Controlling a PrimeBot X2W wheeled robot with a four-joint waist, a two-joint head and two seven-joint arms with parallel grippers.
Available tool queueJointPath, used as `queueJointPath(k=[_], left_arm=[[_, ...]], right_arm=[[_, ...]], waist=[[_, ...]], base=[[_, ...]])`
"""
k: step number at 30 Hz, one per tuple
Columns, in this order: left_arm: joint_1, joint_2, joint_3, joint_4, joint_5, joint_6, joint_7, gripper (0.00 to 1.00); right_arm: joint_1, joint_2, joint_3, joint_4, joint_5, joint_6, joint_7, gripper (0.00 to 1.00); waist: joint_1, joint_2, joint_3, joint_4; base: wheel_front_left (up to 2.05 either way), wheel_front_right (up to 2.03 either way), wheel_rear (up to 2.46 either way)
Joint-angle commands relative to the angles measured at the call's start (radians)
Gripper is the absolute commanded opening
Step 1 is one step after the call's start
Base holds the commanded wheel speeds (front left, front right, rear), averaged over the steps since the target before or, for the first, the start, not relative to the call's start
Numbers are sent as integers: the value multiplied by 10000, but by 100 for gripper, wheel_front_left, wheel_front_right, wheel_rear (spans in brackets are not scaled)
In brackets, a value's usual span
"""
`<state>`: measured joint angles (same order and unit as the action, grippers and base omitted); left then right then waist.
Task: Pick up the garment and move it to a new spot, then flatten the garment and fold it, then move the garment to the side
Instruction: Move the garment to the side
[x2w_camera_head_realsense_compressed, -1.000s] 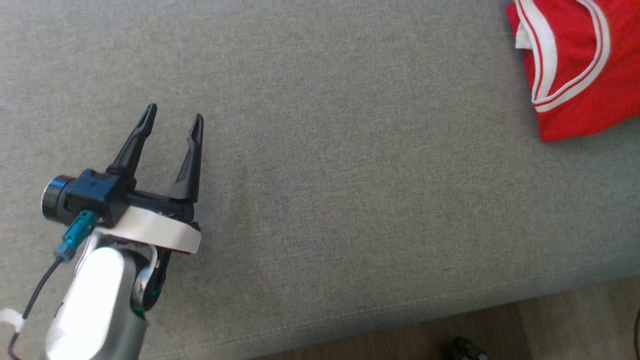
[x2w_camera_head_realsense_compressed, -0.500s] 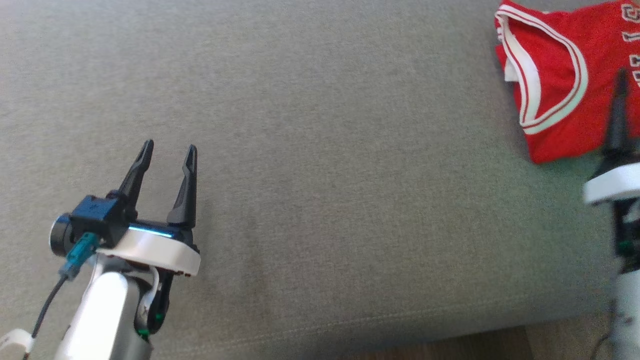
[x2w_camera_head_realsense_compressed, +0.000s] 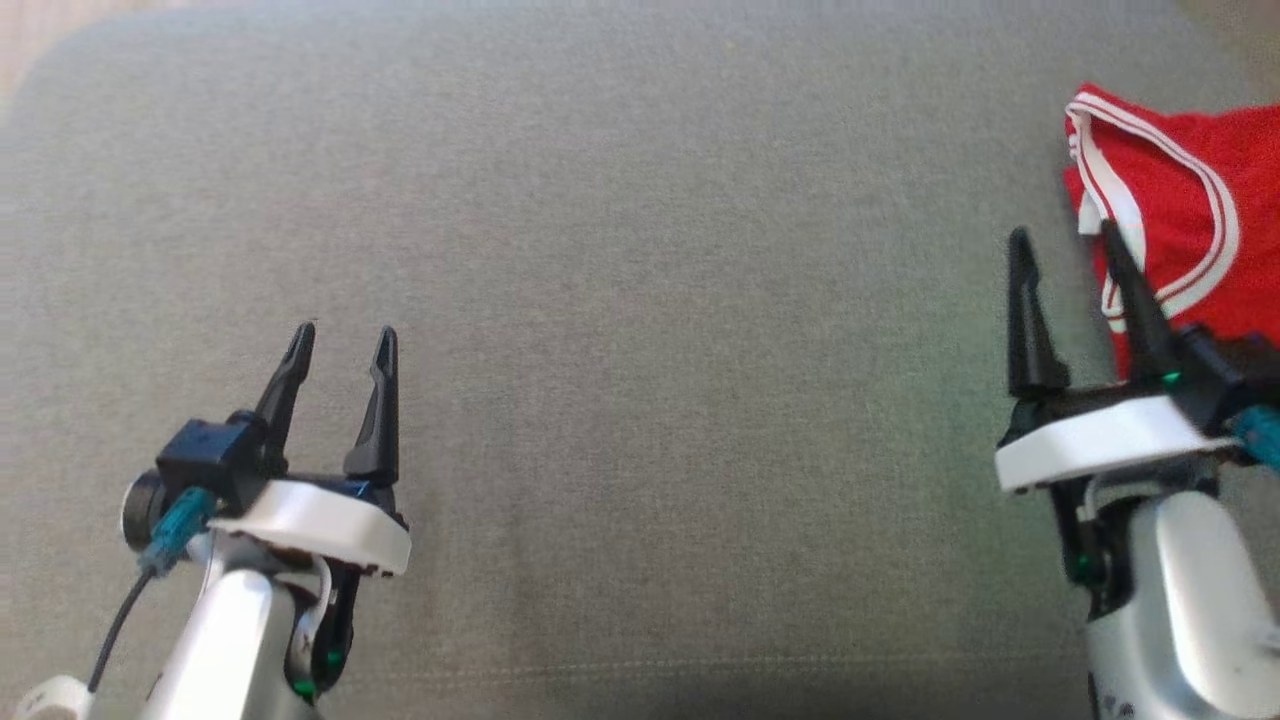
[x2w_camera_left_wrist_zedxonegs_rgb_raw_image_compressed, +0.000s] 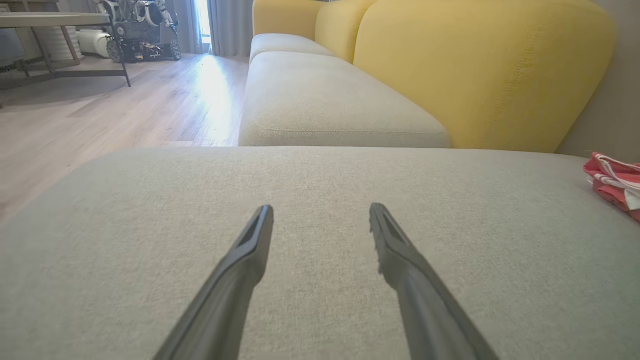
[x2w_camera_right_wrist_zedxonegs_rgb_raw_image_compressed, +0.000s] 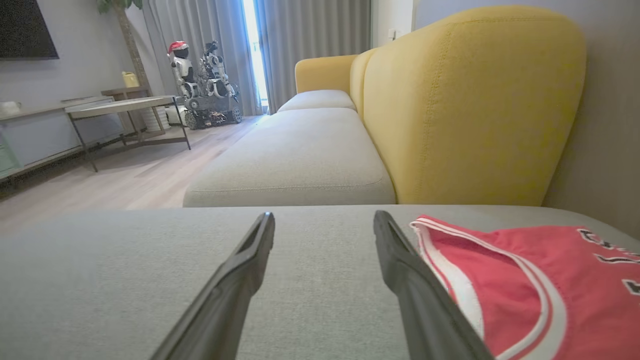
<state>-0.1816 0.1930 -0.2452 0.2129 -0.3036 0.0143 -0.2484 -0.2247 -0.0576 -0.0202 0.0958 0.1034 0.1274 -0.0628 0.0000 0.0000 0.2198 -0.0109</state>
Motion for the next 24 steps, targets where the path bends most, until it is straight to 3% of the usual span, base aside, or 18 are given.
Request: queueJointPath(k=[1,12,24], left_arm=[[-41,135,428,-189,-82,48,-107,100],[621,67,508,182,-56,53,-130,100],[1236,135,501,239,-30,103,-128,100]], right_arm=[[90,62,350,-162,124,33,-180,100],[1025,72,539,394,227,33,-603,100],[1868,73,431,47,298,33,-496,100]], waist=[[0,0,-259,204],[0,0,-1256,294],[0,0,-1901,246]], base=[[0,0,0],[0,0,0],[0,0,0]])
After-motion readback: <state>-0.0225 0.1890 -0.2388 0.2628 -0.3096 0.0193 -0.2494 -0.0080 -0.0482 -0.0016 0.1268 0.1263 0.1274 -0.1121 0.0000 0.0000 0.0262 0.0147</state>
